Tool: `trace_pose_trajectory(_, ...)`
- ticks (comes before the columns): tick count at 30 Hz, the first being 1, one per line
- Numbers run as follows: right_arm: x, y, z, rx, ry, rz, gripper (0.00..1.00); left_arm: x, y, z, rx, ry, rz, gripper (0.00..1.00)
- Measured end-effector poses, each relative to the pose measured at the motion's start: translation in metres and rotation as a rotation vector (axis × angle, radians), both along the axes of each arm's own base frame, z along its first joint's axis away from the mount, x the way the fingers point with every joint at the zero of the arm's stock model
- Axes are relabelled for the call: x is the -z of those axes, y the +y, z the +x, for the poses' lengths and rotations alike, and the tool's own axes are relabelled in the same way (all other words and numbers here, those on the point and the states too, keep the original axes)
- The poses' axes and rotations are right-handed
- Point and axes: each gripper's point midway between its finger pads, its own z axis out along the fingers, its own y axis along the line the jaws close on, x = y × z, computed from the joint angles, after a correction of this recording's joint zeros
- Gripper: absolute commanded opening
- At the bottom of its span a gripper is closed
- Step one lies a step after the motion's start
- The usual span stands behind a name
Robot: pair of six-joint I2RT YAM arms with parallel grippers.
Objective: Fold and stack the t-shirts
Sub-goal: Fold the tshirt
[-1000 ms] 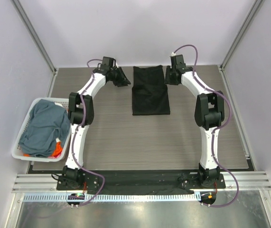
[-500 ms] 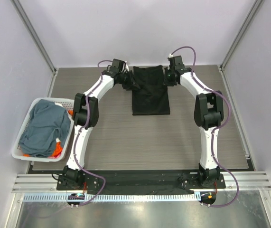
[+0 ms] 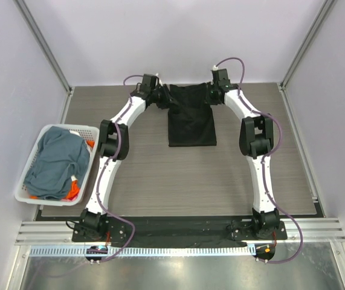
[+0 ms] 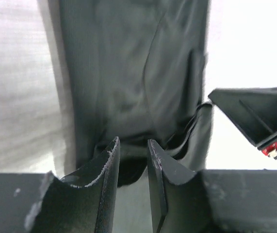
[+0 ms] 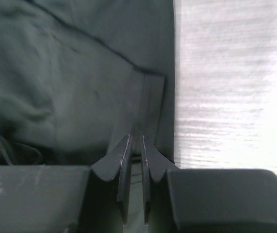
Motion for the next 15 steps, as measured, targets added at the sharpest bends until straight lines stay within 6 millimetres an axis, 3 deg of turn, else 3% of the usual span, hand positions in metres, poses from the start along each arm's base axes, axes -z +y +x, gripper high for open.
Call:
trace_pose_trajectory(4, -0.015, 0.001, 0.009, 0.008, -0.043, 0.012, 0.25, -0.021, 0.001, 0.019, -0.042, -0.051, -0.058, 0.33)
trace_pose_trajectory(7, -0.018, -0.001, 0.0, 0.014, -0.03, 0.011, 0.34, -0.04, 0.01, 0.024, -0.06, -0.085, -0.074, 0.34)
trace_pose_trajectory(10, -0.023, -0.005, -0.023, 0.012, 0.008, 0.006, 0.41, -0.052, 0.02, 0.006, -0.053, -0.069, -0.048, 0.34)
trace_pose_trajectory(15, -0.051, -0.014, -0.075, -0.01, 0.049, 0.025, 0.42, -0.068, 0.038, -0.053, -0.026, -0.016, 0.001, 0.34)
